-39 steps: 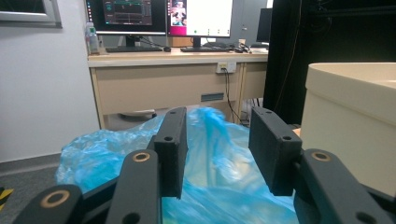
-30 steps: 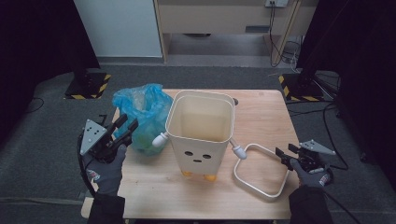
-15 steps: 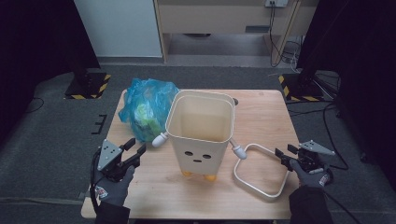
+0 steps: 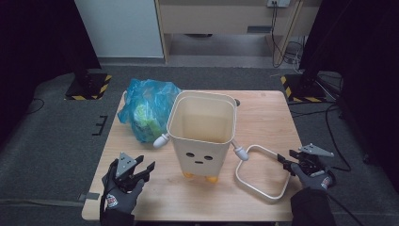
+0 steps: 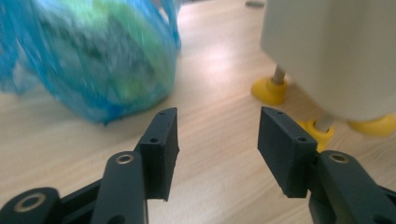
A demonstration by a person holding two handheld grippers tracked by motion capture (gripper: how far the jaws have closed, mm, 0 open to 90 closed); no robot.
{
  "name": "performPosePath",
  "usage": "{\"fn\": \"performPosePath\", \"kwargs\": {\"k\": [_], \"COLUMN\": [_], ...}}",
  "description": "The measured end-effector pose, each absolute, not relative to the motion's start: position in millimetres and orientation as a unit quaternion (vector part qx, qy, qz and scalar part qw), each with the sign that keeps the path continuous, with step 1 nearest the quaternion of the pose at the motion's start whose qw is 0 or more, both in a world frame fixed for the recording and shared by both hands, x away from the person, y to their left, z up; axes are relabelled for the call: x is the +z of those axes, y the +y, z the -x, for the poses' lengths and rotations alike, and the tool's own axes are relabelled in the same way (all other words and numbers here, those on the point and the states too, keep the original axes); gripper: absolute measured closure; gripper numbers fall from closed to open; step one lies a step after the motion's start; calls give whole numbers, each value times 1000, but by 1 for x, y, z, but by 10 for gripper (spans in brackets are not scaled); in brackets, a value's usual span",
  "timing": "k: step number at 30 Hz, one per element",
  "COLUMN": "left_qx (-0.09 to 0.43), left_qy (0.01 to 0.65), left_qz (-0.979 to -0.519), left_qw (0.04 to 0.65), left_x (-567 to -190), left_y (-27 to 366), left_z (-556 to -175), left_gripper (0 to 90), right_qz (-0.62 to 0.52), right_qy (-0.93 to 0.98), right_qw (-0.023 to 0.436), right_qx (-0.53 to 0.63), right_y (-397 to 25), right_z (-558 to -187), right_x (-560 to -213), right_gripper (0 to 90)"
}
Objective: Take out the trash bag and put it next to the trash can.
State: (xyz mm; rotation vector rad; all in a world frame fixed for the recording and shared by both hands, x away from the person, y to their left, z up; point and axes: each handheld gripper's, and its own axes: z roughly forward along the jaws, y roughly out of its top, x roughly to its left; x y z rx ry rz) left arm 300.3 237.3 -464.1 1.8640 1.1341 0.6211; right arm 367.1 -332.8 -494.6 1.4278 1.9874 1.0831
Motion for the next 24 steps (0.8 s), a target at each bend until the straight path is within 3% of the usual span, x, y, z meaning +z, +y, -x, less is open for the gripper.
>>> {"fn": "performPosePath", "kwargs": {"k": [15, 24], "left_qx": [192, 178], "left_qy": [464, 472], "left_qz": [-786, -791], "left_qw": [361, 346], "left_x": [-505, -517], "left_y": [230, 230], "left_z": [-317, -323], "left_gripper": [461, 454], "right_qz": [-533, -538], "right_qy": [742, 755], "right_qw": [215, 205], "right_qx": [346, 314], "right_y": [-341, -338], "right_z": [-370, -372], "right_x": [-511, -526], "right_gripper": [487, 484]}}
